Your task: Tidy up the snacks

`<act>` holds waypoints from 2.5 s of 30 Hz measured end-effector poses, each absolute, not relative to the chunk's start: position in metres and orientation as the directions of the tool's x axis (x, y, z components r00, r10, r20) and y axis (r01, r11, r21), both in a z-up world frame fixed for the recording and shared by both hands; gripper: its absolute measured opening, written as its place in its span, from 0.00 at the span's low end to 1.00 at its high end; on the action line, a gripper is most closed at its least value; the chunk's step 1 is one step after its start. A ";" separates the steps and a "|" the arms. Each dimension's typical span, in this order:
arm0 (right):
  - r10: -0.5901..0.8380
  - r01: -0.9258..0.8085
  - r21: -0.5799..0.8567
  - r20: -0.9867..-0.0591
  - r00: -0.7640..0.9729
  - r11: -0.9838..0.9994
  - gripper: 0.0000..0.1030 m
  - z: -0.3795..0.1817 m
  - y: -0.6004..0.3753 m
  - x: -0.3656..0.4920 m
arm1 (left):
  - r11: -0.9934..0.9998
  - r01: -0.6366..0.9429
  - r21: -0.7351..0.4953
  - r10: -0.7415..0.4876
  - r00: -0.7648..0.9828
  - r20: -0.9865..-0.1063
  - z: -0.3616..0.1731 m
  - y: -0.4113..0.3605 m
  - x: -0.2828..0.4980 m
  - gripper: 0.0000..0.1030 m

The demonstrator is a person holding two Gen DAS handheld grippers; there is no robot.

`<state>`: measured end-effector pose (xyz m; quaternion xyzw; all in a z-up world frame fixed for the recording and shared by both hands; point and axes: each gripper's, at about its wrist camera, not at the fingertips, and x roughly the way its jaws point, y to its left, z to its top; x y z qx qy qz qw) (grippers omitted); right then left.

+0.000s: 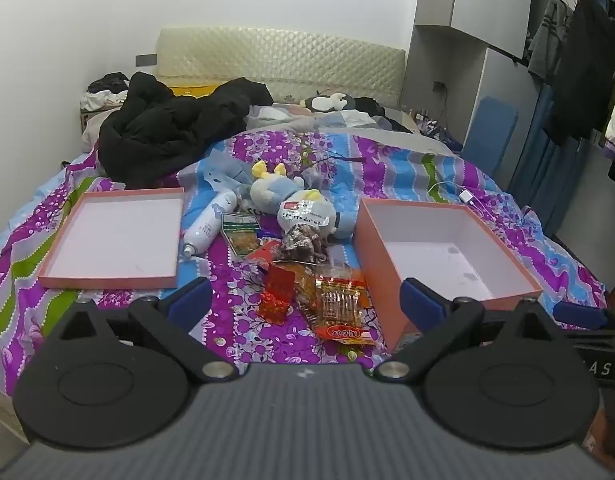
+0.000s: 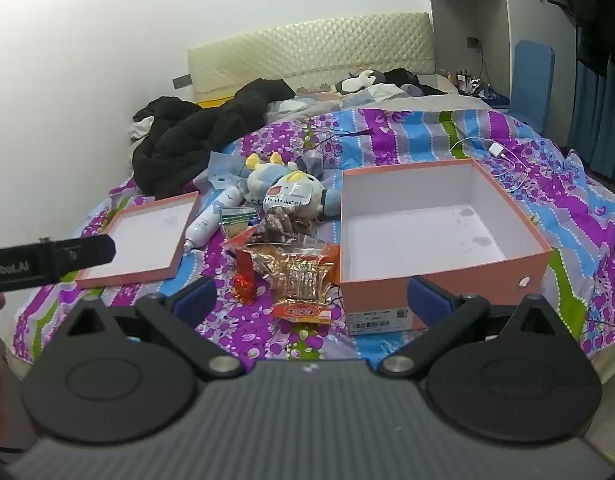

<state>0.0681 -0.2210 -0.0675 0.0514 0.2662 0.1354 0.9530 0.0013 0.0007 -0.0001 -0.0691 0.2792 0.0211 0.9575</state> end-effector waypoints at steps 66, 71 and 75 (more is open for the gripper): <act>0.246 -0.166 0.195 -0.523 0.816 0.967 1.00 -0.090 -0.215 0.068 | 0.986 -0.101 -0.134 0.013 0.842 -0.540 -0.035 0.024 -0.004 0.99; 0.245 -0.163 0.198 -0.529 0.813 0.967 1.00 -0.090 -0.214 0.067 | 0.984 -0.108 -0.139 0.015 0.839 -0.544 -0.037 0.027 -0.005 0.99; 0.241 -0.161 0.192 -0.534 0.811 0.968 1.00 -0.090 -0.213 0.067 | 0.985 -0.105 -0.139 0.013 0.839 -0.544 -0.038 0.027 -0.005 0.99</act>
